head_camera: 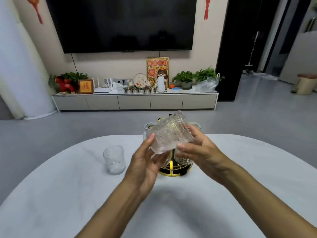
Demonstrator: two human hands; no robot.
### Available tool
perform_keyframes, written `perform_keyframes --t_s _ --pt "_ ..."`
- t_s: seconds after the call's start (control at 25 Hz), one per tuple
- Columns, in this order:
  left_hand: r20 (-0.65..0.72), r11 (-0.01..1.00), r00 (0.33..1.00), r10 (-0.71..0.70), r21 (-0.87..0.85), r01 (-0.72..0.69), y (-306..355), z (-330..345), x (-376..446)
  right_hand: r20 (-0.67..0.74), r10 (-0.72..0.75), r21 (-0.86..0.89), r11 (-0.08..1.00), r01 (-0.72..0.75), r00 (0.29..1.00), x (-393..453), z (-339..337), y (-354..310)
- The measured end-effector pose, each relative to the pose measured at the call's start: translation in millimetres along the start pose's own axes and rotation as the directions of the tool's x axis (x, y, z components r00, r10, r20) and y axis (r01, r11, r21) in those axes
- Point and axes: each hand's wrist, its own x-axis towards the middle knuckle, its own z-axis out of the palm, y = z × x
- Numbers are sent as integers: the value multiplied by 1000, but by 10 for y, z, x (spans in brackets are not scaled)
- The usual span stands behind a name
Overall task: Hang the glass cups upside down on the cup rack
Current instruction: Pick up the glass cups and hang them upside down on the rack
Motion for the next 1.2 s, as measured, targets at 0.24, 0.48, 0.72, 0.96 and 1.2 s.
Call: perform_keyframes --t_s 0.24,0.48,0.72,0.96,1.2 --pt "-115 783 933 341 584 -214 801 -171 857 -109 -378 -936 351 33 919 782 -91 -145" --pt "119 217 891 438 948 -233 952 4 1745 19 -271 -993 107 50 962 1275 -131 275" --pt "170 -47 959 229 985 -163 713 167 2283 19 -327 -994 94 53 945 1296 -147 342" --pt "103 -168 988 114 982 -83 374 50 2533 8 -360 -977 195 84 933 1214 -166 377" --pt "46 -186 997 61 982 -34 173 -146 2606 -8 -383 -968 233 88 924 1230 -169 419"
